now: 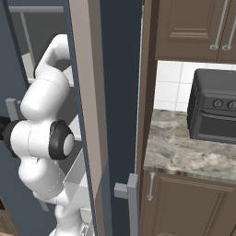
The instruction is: Open the fridge, remove the kiwi, eggplant, and chicken drumstick, and place them on any counter.
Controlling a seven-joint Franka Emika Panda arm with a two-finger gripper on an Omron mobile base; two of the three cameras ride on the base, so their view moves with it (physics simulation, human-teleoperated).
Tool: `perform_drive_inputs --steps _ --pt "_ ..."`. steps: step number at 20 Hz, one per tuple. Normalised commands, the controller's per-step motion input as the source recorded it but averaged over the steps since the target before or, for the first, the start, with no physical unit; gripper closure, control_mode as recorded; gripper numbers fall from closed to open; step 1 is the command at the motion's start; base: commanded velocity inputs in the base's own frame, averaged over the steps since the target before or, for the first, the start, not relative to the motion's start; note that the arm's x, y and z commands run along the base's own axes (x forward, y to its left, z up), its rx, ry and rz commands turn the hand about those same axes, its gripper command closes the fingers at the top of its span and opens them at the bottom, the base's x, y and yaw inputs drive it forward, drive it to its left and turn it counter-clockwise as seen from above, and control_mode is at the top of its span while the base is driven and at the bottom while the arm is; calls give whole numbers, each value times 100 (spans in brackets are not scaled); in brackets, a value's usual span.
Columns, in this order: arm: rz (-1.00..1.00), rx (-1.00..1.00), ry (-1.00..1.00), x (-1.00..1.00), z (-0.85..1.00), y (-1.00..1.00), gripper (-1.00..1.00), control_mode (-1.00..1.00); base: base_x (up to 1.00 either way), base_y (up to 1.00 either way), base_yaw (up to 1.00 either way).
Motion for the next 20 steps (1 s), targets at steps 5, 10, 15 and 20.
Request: perform_drive_inputs --steps 5,10,15,20 --pt "0 5 1 0 -10 0 -100 -100 0 0 0" --pt "0 1 1 0 0 0 100 -100 0 0 0" --pt "0 0 0 0 0 0 100 -100 0 0 0" --pt "0 0 0 0 0 0 100 -100 0 0 0"
